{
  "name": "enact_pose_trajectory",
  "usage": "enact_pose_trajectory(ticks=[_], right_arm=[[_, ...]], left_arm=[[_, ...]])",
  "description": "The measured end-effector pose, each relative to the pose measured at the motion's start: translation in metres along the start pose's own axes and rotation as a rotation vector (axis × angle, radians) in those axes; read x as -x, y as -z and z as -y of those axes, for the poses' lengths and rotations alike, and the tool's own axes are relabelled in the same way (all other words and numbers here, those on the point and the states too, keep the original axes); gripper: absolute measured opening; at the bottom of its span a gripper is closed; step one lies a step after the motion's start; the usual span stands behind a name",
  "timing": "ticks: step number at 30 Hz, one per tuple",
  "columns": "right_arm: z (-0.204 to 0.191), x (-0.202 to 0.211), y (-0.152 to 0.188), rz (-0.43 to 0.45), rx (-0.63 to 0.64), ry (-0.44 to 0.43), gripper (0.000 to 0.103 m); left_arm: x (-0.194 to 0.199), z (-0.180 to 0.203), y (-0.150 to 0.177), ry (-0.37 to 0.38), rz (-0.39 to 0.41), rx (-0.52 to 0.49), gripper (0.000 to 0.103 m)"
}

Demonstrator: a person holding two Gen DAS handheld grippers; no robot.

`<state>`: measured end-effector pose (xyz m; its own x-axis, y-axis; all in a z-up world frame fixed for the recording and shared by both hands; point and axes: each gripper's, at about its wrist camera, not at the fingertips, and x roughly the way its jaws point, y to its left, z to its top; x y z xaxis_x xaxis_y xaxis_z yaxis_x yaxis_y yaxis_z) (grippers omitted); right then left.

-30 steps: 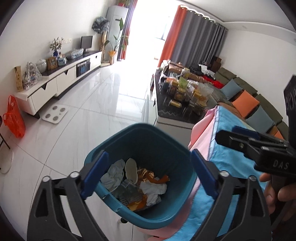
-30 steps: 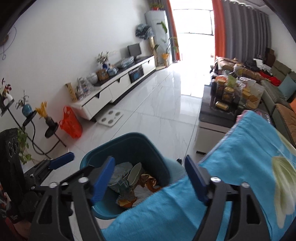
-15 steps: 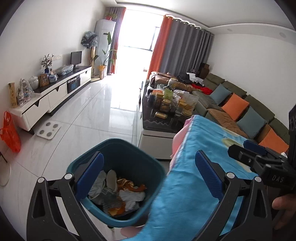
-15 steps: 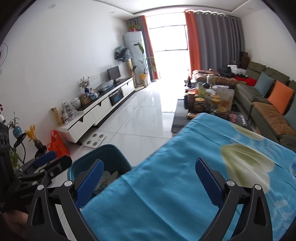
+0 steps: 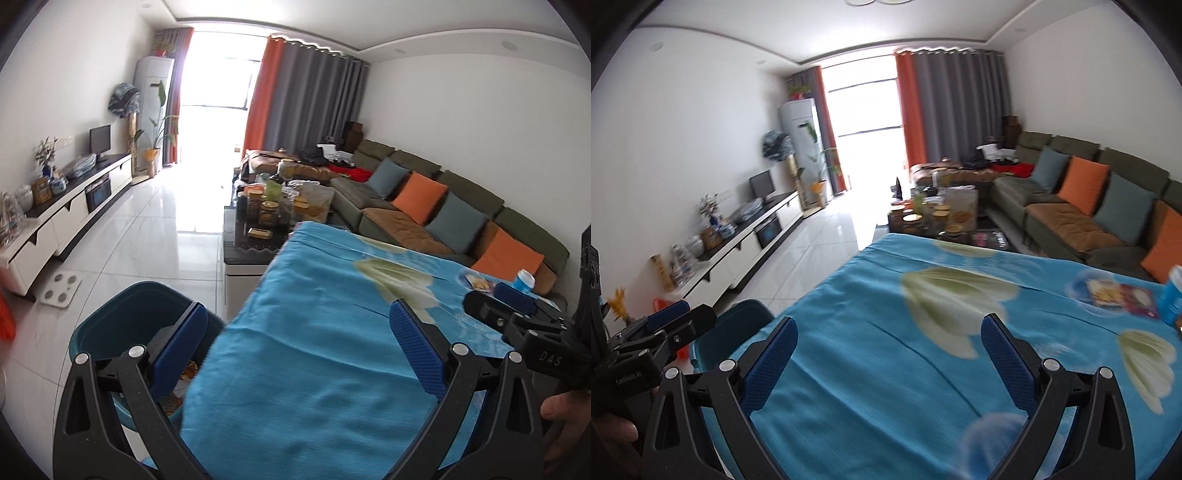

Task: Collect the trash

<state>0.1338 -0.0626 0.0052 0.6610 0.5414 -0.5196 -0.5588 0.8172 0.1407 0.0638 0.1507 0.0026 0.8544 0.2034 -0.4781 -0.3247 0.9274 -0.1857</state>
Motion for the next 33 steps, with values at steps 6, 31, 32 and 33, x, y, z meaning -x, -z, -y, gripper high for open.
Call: enact_pose_trajectory(ticks=[6,31,32,33], right_arm=[[0.021,0.038,0.017,0.056,-0.034,0.096,0.096],[0.059,0.121,0.067,0.174,-0.107,0.366,0.096],[0.059,0.123,0.069,0.182,-0.107,0.375,0.096],[0.058,0.125,0.071,0.192,-0.103,0.386,0.096]], left_arm=[[0.002,0.025,0.002,0.038,0.018,-0.048,0.097],[0.038,0.098,0.019,0.221,0.125,-0.224,0.097],[0.039,0.098,0.02,0.227,0.128,-0.228,0.097],[0.041,0.098,0.023,0.234,0.135,-0.231,0.097]])
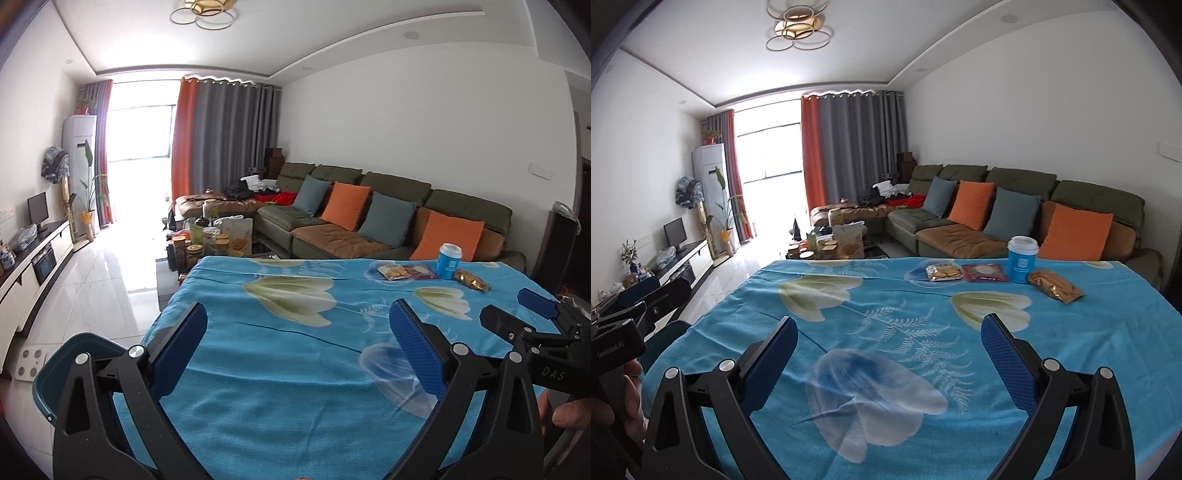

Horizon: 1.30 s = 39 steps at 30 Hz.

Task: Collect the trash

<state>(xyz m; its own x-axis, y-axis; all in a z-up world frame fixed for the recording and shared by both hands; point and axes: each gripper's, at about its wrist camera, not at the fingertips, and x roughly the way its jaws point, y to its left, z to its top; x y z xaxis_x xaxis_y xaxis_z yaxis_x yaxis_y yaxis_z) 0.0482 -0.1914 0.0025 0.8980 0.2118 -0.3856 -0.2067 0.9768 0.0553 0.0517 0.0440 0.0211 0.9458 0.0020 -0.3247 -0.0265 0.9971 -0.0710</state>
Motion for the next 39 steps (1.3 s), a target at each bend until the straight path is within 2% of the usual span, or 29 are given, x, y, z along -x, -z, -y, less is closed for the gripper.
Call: enact_pose_trajectory(ticks=[10,15,21,39], right_arm=[[-0.008,0.033,0.014,0.142,0.037,0.06,0.096],[-0.016,0.045,0.017,0.175,0.072,0.074,0.096],[-0.018,0.055,0.021,0.18,0.071,0.087,0.096],[-0.026,0.061,0.032,0.149,0.083,0.098,0.096]], left_arm=[[0.023,0.012,0.011,0.049,0.091,-0.018,0.097],[0.033,0.016,0.015,0.062,0.12,-0.029,0.097],[0.05,0.018,0.02,0.064,0.17,-0.038,0.097],[0.063,0.011,0.034,0.064,0.163,-0.041,0.097]])
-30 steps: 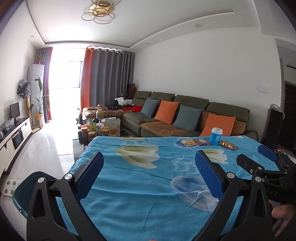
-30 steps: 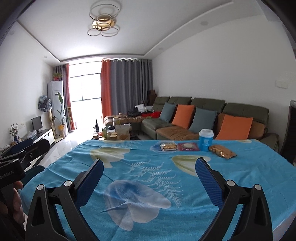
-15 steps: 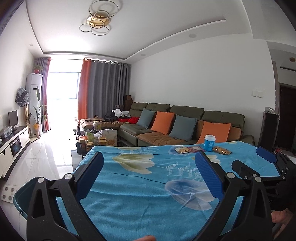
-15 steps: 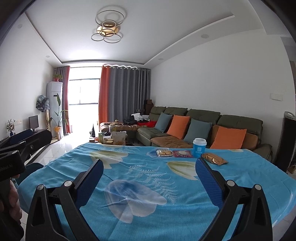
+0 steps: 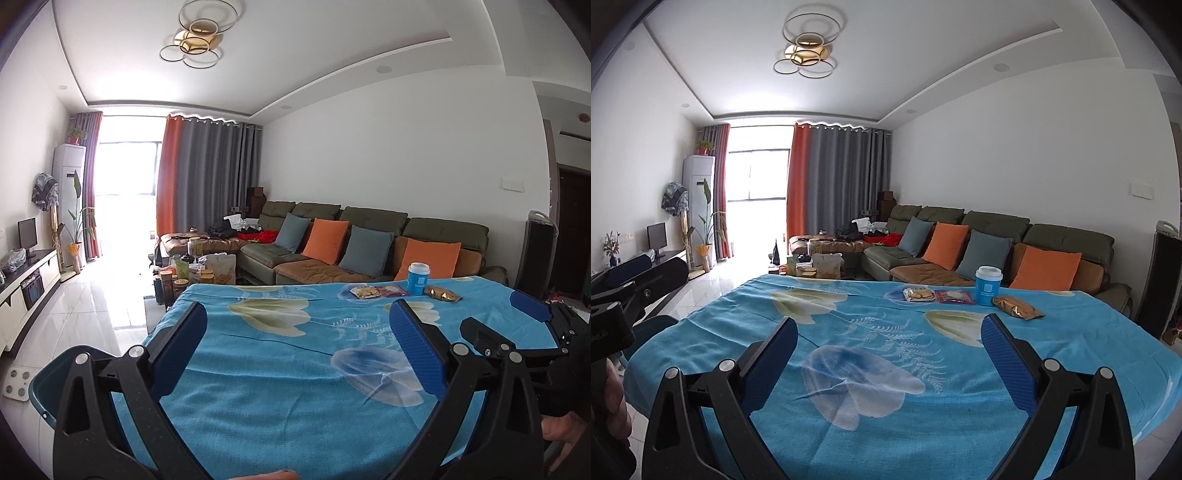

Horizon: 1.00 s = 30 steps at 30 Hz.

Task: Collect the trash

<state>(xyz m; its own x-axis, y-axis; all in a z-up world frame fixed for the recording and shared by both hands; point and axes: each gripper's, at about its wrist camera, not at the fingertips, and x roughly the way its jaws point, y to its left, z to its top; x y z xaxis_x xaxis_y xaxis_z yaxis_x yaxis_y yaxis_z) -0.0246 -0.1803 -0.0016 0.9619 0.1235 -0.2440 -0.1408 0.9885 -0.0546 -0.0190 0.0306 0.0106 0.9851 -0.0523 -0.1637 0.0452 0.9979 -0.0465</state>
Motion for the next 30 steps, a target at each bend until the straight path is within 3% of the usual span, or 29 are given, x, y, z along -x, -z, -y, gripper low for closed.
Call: enact_pose_trajectory(ticks=[30], right_arm=[[-0.0023,-0.0017,-0.0012,-0.015,0.011,0.002,0.096]], left_arm=[[-0.0001,0.0029,0.0011,0.018,-0.002,-0.01,0.097]])
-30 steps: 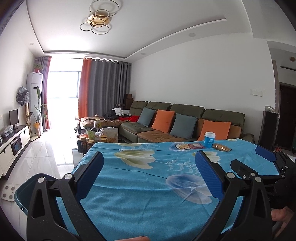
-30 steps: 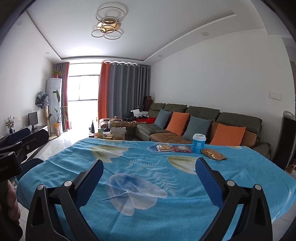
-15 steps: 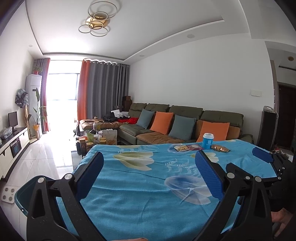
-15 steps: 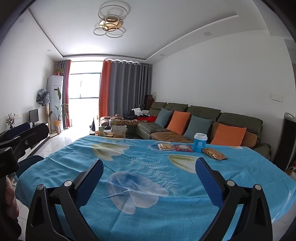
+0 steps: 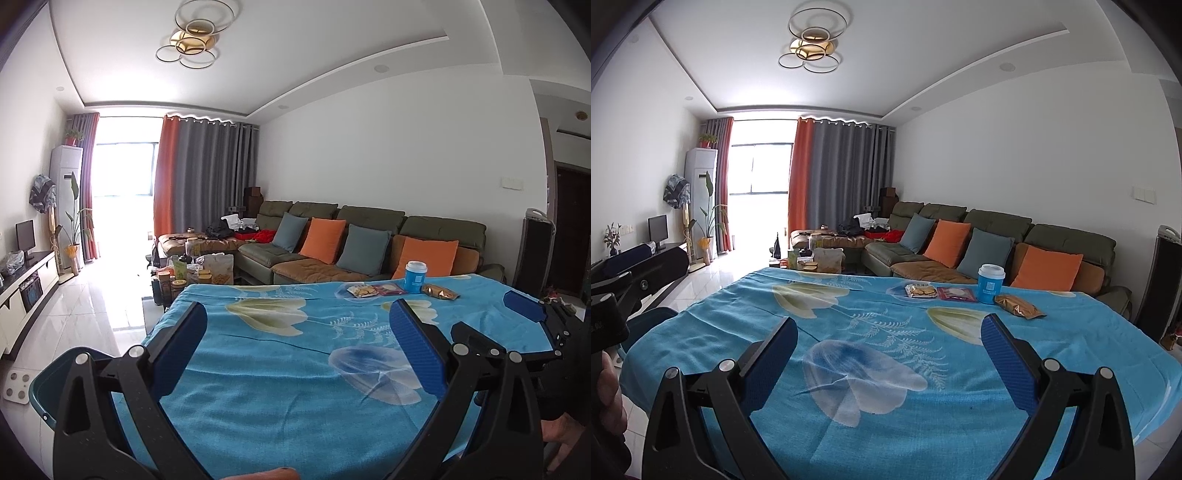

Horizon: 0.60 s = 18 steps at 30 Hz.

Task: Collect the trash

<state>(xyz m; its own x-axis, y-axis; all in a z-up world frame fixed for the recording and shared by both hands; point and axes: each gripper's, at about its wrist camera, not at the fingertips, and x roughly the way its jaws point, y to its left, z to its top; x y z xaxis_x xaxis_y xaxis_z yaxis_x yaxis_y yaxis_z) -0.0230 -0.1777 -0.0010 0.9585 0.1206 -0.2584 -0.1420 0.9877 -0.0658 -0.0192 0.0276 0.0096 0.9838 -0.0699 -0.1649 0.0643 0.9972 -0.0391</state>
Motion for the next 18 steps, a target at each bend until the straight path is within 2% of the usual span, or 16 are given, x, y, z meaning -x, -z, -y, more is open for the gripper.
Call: enact_pose_trajectory(ticks=[18], right_arm=[[0.0032,-0.0034,-0.0011,-0.007,0.006,-0.01,0.096]], left_arm=[[-0.0047,0.0,0.0039,0.017,-0.022,-0.006,0.097]])
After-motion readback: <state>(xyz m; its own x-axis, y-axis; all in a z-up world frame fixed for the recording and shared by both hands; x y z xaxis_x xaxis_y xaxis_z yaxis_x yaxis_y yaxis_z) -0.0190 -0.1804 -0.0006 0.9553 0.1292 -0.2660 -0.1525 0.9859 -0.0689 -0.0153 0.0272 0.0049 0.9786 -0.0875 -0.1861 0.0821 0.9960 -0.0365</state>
